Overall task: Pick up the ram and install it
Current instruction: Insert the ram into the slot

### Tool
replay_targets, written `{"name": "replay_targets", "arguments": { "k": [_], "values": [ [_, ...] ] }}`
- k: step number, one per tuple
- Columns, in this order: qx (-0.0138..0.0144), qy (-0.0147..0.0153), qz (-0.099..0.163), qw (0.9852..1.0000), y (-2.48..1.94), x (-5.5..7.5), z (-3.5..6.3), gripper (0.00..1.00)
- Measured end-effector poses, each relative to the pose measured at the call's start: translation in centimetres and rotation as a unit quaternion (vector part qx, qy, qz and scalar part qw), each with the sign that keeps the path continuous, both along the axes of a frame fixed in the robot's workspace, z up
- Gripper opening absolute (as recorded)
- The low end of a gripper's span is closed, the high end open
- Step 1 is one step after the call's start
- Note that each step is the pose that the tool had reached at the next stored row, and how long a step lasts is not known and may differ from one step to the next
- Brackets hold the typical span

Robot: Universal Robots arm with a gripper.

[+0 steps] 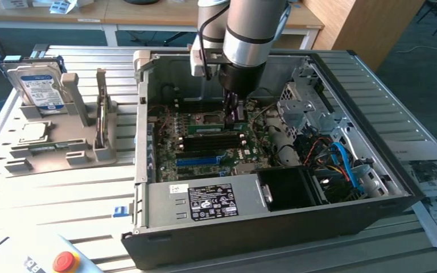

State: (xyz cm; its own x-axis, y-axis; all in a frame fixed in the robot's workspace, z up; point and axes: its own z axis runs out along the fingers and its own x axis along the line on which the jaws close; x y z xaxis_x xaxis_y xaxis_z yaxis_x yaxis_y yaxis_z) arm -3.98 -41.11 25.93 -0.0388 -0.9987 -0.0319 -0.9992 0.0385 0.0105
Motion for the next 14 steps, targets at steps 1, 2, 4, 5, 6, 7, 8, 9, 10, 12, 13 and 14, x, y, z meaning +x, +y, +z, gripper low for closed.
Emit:
{"name": "replay_targets", "arguments": {
  "k": [1, 2, 4, 5, 6, 7, 8, 9, 10, 12, 13, 14],
  "values": [
    [0.0001, -0.0001, 0.002, 1.0, 0.0, 0.0, -0.01, 0.12],
    [0.0001, -0.0001, 0.005, 1.0, 0.0, 0.0, -0.02, 0.12],
    [0.0001, -0.0001, 0.007, 1.0, 0.0, 0.0, -0.03, 0.12],
    [0.0001, 0.0, 0.007, 1.0, 0.0, 0.0, -0.03, 0.12],
    [0.0001, 0.0, 0.007, 1.0, 0.0, 0.0, -0.03, 0.12],
    [0.0002, -0.0001, 0.007, 1.0, 0.01, 0.0, -0.07, 0.12],
    [0.0003, -0.0001, 0.007, 1.0, 0.01, 0.0, -0.12, 0.12],
    [0.0002, -0.0001, 0.007, 1.0, 0.01, 0.0, -0.19, 0.12],
    [0.0001, 0.0, 0.007, 1.0, 0.0, 0.0, -0.26, 0.12],
    [0.0001, 0.0, 0.007, 1.0, 0.0, -0.04, -0.46, 0.12],
    [0.0001, -0.0001, 0.007, 1.0, 0.0, -0.06, -0.56, 0.12],
    [0.0002, -0.0001, 0.006, 1.0, 0.0, -0.1, -0.67, 0.12]
  ]
}}
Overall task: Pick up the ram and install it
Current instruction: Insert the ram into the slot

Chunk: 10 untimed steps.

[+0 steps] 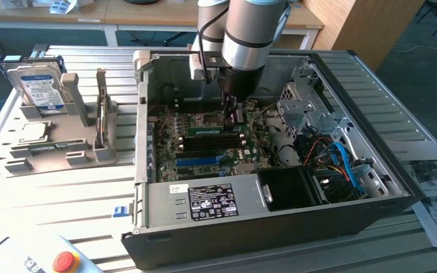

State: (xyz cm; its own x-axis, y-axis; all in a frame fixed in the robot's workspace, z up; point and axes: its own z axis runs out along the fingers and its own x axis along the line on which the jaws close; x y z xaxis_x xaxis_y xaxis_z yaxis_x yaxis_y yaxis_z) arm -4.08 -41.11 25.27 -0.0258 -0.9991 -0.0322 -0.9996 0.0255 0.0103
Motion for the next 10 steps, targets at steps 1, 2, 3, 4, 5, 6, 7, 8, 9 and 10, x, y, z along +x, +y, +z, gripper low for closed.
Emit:
{"name": "replay_targets", "arguments": {
  "k": [1, 2, 3, 4, 5, 6, 7, 8, 9, 10],
  "values": [
    [0.0, 0.0, 0.0, 1.0, 0.0, -0.03, -0.11, 0.12],
    [0.0, 0.0, 0.0, 1.0, 0.0, -0.03, -0.17, 0.12],
    [-0.0001, 0.0001, 0.0, 1.0, -0.01, -0.03, -0.19, 0.12],
    [-0.0002, 0.0001, 0.0, 1.0, -0.01, -0.04, -0.18, 0.12],
    [-0.0002, 0.0001, 0.0, 1.0, -0.01, -0.04, -0.19, 0.12],
    [0.0, 0.0, 0.0, 1.0, 0.0, -0.08, -0.24, 0.12],
    [0.0001, 0.0, 0.0, 1.0, 0.0, -0.14, -0.31, 0.12],
    [0.0, 0.0, 0.0, 1.0, 0.0, -0.2, -0.37, 0.12],
    [0.0, 0.0, 0.0, 1.0, -0.01, -0.26, -0.43, 0.12],
    [-0.0001, 0.0001, 0.0, 1.0, -0.01, -0.29, -0.48, 0.12]
  ]
}}
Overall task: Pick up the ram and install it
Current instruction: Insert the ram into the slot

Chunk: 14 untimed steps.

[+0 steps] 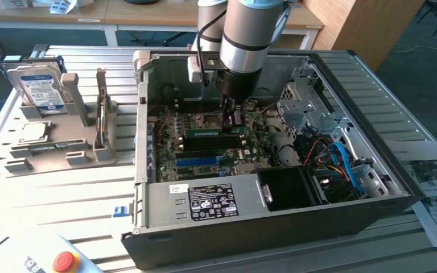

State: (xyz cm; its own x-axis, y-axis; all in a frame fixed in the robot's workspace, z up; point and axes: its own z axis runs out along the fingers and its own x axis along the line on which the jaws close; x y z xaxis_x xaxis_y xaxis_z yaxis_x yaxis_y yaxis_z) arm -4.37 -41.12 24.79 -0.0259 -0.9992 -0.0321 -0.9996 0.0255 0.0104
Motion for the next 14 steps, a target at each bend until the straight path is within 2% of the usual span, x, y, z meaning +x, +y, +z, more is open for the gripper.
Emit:
{"name": "replay_targets", "arguments": {
  "k": [8, 14],
  "values": [
    [0.0, 0.0, 0.0, 1.0, -0.3, -0.11, -0.53, 0.12],
    [0.0, 0.0, 0.0, 1.0, -0.33, -0.12, -0.66, 0.12]
  ]
}}
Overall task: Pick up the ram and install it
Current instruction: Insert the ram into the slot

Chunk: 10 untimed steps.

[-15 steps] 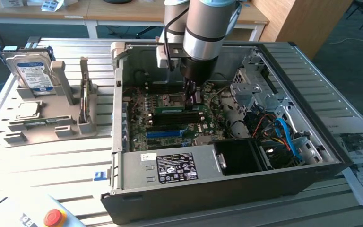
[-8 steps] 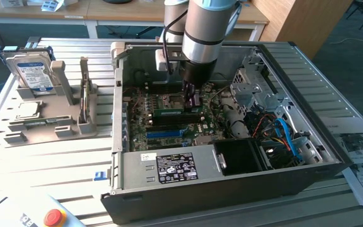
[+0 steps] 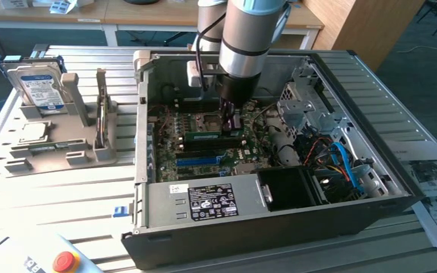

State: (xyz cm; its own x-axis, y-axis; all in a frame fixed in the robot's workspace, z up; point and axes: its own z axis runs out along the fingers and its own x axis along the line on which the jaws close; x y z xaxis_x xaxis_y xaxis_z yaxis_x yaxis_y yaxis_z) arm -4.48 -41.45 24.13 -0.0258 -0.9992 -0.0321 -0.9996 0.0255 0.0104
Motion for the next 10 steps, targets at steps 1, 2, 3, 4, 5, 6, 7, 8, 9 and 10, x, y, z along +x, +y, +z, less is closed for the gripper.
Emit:
{"name": "replay_targets", "arguments": {
  "k": [1, 2, 3, 4, 5, 6, 7, 8, 9, 10],
  "values": [
    [0.0, 0.0, 0.0, 1.0, -0.03, 0.0, -0.07, 0.12],
    [-0.0001, 0.0, 0.0, 1.0, -0.07, 0.0, -0.14, 0.12],
    [0.0, 0.0, 0.0, 1.0, -0.09, 0.0, -0.22, 0.12],
    [0.0001, 0.0, 0.0, 1.0, -0.12, 0.0, -0.28, 0.12],
    [0.0, 0.0, 0.0, 1.0, -0.15, 0.0, -0.32, 0.12],
    [0.0, 0.0, 0.0, 1.0, -0.16, 0.0, -0.35, 0.12],
    [0.0, 0.0, 0.0, 1.0, -0.16, 0.0, -0.34, 0.12],
    [0.0, 0.0, 0.0, 1.0, -0.16, 0.0, -0.34, 0.12],
    [0.0, 0.0, 0.0, 1.0, -0.16, 0.0, -0.35, 0.12],
    [0.0001, -0.0001, 0.0, 1.0, -0.16, 0.0, -0.4, 0.12]
  ]
}}
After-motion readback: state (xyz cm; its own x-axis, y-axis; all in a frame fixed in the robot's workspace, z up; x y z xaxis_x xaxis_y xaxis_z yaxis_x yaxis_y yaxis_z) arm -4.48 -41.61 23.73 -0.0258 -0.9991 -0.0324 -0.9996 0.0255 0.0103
